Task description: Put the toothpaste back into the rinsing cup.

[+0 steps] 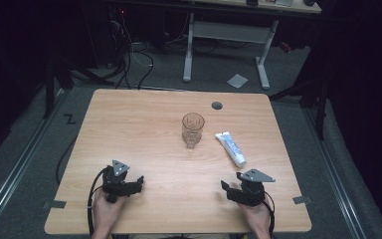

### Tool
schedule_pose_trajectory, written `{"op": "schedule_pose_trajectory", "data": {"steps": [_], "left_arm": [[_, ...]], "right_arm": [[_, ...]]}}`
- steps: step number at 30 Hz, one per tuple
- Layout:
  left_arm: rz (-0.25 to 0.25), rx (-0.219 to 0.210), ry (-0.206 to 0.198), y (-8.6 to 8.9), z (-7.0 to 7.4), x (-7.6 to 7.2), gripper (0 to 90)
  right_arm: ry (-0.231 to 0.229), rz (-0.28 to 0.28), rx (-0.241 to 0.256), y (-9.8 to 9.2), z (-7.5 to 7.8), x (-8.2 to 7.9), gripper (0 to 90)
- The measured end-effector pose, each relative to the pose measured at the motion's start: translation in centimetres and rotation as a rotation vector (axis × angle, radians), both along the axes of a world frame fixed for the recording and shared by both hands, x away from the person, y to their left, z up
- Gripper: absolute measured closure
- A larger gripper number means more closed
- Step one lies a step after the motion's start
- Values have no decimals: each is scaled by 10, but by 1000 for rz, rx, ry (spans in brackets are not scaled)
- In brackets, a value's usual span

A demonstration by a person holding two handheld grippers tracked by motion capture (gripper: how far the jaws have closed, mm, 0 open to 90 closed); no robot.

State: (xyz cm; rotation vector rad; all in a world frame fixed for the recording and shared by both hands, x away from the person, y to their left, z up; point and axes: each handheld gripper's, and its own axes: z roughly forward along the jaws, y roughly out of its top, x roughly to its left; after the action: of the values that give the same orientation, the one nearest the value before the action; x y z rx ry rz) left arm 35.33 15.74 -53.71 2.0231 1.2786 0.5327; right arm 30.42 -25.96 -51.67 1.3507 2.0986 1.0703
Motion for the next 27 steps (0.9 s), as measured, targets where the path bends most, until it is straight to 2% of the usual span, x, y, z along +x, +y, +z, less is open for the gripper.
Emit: {"op": "schedule_pose_trajectory", "data": {"steps": [8, 18, 27], "left_arm": [[0, 0, 0, 0, 0, 0, 143], [0, 0, 0, 0, 0, 0, 143], [1, -1, -1, 0, 0, 0, 143]], "right_arm": [[2, -43, 28, -16, 3, -1, 270], [-7, -65, 15, -25, 7, -1, 287], [-17, -68, 8, -27, 12, 9, 321]]}}
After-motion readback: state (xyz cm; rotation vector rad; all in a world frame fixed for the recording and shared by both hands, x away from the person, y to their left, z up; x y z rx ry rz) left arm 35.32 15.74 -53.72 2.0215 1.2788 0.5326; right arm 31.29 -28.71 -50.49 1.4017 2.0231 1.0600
